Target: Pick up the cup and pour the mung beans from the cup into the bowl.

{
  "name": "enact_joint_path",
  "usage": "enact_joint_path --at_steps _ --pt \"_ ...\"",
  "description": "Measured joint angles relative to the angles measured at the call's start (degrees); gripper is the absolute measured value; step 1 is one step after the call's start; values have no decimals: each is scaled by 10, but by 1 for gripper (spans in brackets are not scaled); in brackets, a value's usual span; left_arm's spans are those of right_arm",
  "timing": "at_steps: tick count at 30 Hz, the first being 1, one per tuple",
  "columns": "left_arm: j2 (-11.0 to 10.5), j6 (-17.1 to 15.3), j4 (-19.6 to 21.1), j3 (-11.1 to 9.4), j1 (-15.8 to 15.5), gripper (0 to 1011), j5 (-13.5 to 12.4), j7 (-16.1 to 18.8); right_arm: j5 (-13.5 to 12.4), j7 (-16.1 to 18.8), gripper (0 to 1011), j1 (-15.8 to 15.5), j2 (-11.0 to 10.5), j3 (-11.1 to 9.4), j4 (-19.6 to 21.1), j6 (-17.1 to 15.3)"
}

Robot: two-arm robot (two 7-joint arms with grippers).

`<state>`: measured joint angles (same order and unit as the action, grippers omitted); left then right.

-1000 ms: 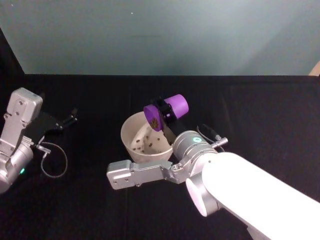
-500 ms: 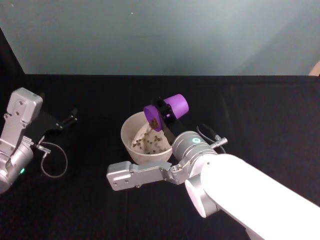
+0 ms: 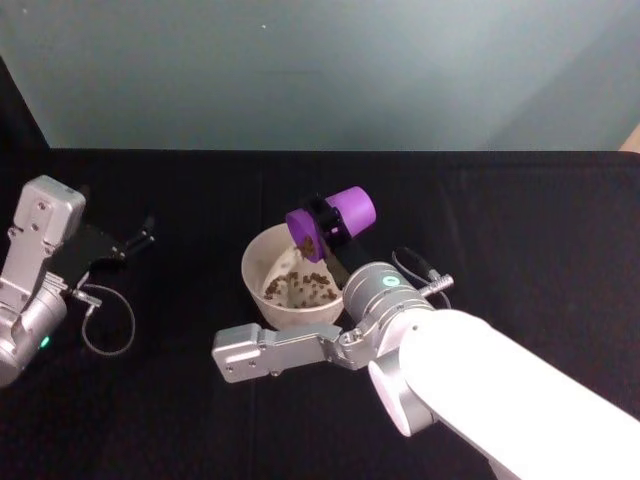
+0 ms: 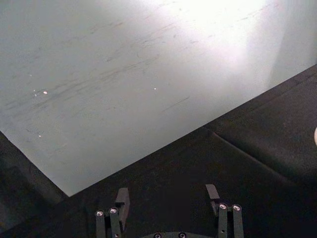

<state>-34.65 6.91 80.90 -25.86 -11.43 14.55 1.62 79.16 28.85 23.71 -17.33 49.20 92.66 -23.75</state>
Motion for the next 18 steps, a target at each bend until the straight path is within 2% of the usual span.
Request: enact_joint_path --at_steps 18 --pt "0 0 0 0 0 1000 0 0 36 8 723 -10 9 -10 0 12"
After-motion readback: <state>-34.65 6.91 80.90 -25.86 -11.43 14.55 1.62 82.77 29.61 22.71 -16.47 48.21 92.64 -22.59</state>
